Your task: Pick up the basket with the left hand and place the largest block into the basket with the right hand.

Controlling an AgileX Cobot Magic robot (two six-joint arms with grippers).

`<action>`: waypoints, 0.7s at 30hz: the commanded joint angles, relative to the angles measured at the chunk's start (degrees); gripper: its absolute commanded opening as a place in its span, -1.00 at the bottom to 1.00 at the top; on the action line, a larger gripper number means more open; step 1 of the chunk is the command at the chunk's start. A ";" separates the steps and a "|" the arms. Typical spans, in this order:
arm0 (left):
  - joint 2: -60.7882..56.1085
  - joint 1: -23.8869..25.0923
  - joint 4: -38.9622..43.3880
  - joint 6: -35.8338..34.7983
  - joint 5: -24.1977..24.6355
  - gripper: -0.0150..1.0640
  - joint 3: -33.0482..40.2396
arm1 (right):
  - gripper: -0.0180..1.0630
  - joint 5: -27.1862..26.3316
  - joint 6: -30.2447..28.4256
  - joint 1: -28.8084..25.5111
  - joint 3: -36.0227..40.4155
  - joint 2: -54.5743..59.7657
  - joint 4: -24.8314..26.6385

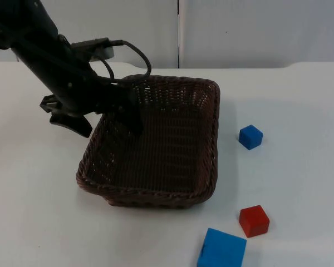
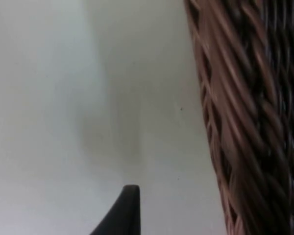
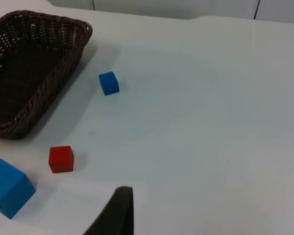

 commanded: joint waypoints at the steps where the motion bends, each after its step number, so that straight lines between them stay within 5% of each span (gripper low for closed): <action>1: 0.06 -0.27 0.14 -0.41 -0.04 0.96 -0.49 | 0.98 -0.32 -0.53 -0.35 0.13 -0.21 0.19; 21: 2.92 -0.27 0.14 -0.41 1.39 0.84 -0.49 | 0.98 -0.32 -0.53 -0.35 0.13 -0.21 0.19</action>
